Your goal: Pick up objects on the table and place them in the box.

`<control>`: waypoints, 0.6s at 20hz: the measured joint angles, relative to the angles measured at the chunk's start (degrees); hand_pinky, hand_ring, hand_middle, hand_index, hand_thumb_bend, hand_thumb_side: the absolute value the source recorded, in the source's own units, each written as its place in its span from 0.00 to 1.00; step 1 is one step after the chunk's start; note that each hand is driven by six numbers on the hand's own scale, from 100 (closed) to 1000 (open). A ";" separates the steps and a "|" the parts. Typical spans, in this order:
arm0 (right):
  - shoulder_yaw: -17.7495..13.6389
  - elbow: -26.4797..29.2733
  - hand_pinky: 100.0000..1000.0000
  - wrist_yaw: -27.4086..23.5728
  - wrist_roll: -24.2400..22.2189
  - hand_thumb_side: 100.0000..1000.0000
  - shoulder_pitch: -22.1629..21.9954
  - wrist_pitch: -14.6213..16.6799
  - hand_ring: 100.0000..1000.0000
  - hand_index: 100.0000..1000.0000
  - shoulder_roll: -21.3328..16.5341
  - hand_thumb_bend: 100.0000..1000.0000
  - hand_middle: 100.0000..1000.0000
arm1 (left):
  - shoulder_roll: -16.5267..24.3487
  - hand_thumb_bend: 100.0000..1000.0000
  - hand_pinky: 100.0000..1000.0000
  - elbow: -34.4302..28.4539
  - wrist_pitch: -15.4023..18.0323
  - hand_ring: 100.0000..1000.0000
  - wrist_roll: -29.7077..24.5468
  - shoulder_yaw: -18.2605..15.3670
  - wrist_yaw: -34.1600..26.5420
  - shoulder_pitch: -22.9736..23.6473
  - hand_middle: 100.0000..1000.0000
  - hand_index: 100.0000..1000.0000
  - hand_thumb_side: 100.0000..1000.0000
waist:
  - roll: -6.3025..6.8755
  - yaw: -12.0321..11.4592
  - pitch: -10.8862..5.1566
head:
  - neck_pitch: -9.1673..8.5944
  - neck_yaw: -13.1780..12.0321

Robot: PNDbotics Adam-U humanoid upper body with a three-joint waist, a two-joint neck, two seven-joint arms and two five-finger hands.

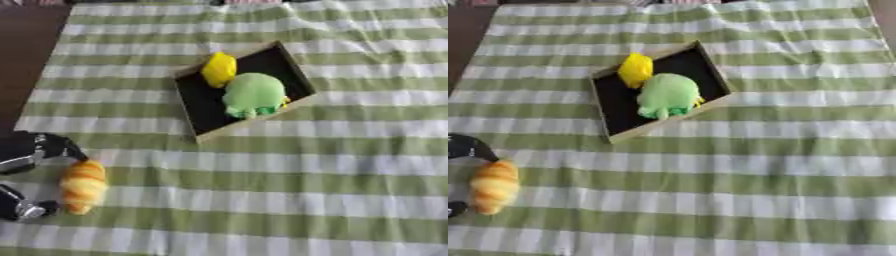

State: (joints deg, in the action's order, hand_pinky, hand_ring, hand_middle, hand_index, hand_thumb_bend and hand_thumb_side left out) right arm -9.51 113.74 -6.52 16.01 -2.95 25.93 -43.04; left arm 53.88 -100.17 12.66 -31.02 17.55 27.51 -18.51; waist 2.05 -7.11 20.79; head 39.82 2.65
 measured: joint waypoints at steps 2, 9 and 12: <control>0.05 0.00 0.95 -0.18 -0.21 0.41 0.03 -0.05 0.76 0.79 0.00 0.00 0.66 | -0.35 0.37 0.80 0.58 0.11 0.82 -0.47 0.43 0.48 -0.55 0.74 0.85 0.00 | -0.01 0.01 0.00 | 0.00 -0.04; 0.20 0.00 0.95 -1.18 -1.13 0.41 1.02 -1.56 0.76 0.79 0.00 0.00 0.66 | -1.55 0.17 0.67 1.24 -0.19 0.65 1.80 0.91 2.07 -1.41 0.51 0.57 0.00 | -0.05 0.04 0.00 | 0.00 -0.10; 0.25 0.00 0.95 -1.66 -1.42 0.41 1.27 -1.98 0.76 0.79 0.00 0.00 0.66 | -1.56 0.10 0.58 0.92 -0.79 0.54 6.00 0.43 3.84 -1.40 0.36 0.38 0.00 | -0.05 -0.05 -0.01 | 0.01 -0.10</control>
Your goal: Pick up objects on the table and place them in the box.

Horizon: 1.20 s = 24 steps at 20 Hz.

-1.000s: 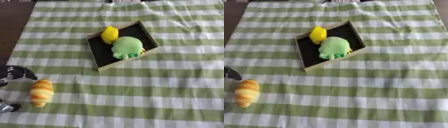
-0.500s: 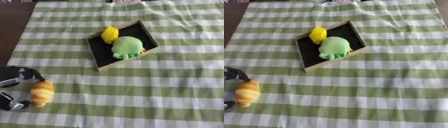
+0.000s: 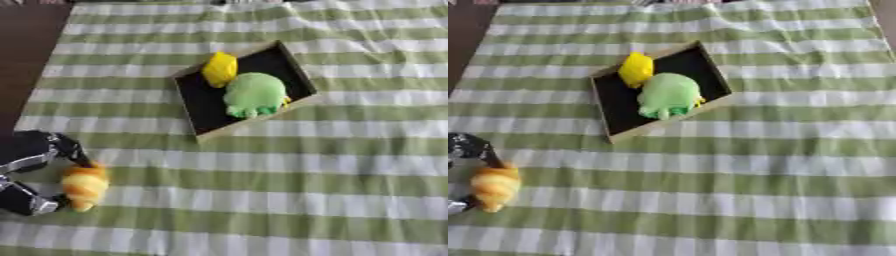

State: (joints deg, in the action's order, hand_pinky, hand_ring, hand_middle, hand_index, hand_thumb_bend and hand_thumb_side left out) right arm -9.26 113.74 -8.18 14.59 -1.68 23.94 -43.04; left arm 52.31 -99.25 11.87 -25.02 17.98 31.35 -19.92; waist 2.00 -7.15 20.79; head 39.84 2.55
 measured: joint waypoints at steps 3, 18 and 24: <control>0.05 0.00 0.95 -0.39 -0.26 0.41 -0.08 -0.22 0.76 0.79 0.00 0.00 0.66 | -0.42 0.07 0.56 -1.15 -0.32 0.50 5.41 -1.08 1.51 -0.01 0.32 0.36 0.00 | -0.11 -0.06 -0.02 | 0.15 0.07; -0.24 0.00 0.95 -2.19 -0.78 0.41 -0.32 0.03 0.77 0.79 -0.10 0.00 0.65 | -6.27 0.00 0.54 5.91 12.53 0.46 12.54 -3.25 -11.48 -25.71 0.33 0.37 0.00 | -0.36 -0.41 -1.79 | 1.76 0.65; -0.47 0.00 0.95 -3.57 -0.76 0.41 0.89 -0.52 0.77 0.79 -0.15 0.00 0.65 | -16.95 0.00 0.55 17.58 18.05 0.46 7.46 -2.05 -12.56 -36.08 0.33 0.39 0.01 | -0.46 0.36 -1.87 | 1.93 0.53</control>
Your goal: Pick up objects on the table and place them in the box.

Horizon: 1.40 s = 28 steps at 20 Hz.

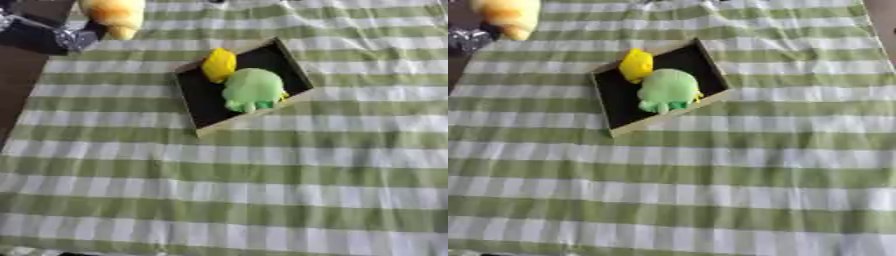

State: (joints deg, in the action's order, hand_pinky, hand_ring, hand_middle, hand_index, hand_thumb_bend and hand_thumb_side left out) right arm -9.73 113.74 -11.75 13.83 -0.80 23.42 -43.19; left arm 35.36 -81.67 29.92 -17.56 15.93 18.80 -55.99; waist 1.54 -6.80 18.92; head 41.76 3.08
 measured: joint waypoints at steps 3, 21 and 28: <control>-0.31 0.00 0.95 -1.05 0.00 0.41 0.72 -0.04 0.77 0.79 -0.24 0.00 0.65 | -6.10 0.00 0.54 5.48 1.40 0.46 -1.94 -0.18 2.33 -3.16 0.34 0.39 0.00 | -0.38 0.48 0.00 | -0.03 -0.15; -0.36 0.00 0.96 -2.57 -1.58 0.41 2.61 -1.34 0.77 0.79 0.11 0.00 0.64 | -27.18 0.00 0.56 20.93 -4.55 0.48 8.19 -5.73 30.05 -3.85 0.39 0.47 0.06 | -0.94 1.91 1.07 | -1.70 -2.16; -0.08 0.00 0.96 -2.86 -2.31 0.41 3.19 -1.93 0.77 0.79 0.56 0.00 0.64 | -28.88 0.01 0.73 21.93 -5.89 0.72 7.89 -5.91 30.45 -2.91 0.63 0.78 0.00 | -0.93 2.18 1.25 | -2.07 -2.16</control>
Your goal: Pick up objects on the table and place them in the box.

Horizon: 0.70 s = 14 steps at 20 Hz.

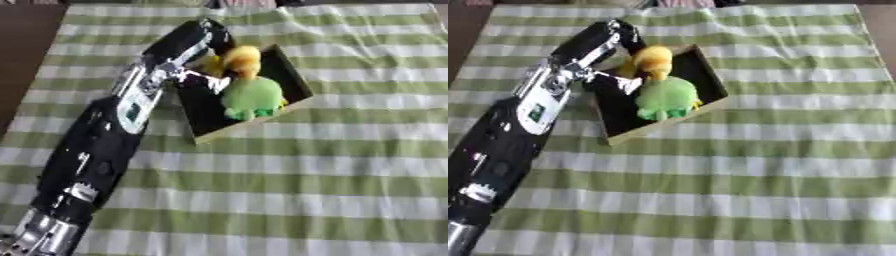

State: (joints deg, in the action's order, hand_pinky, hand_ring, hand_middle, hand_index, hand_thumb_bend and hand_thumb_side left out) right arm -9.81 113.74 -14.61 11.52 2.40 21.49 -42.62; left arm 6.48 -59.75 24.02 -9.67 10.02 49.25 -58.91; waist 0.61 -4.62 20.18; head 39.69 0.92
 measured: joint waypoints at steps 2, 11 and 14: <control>0.00 0.00 0.96 -0.07 -0.11 0.41 0.08 -0.07 0.77 0.79 0.00 0.00 0.64 | 0.00 0.13 0.82 0.00 -0.58 0.81 -0.78 0.01 1.27 0.15 0.73 0.87 0.00 | 0.03 -0.04 0.00 | 0.00 0.08; 0.37 0.00 0.96 -0.10 -0.65 0.41 -0.35 -0.57 0.76 0.79 0.01 0.00 0.64 | 0.12 0.32 0.85 -4.28 -3.88 0.87 0.61 -0.58 6.47 0.34 0.78 0.92 0.10 | 0.00 -0.19 -0.06 | 0.00 0.20; 0.38 0.00 0.96 -0.12 -0.69 0.41 -0.37 -0.61 0.77 0.79 0.01 0.00 0.64 | 0.64 0.23 0.82 -7.53 -4.45 0.85 1.63 -1.04 5.08 0.31 0.75 0.90 0.03 | 0.01 -0.23 -0.23 | 0.00 0.22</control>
State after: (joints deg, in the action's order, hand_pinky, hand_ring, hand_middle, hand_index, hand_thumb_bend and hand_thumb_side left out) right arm -9.43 113.74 -14.73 10.83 2.03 20.88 -42.61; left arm 7.12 -67.28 19.57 -8.05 8.98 54.32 -58.59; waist 0.62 -4.85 19.95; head 39.69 1.13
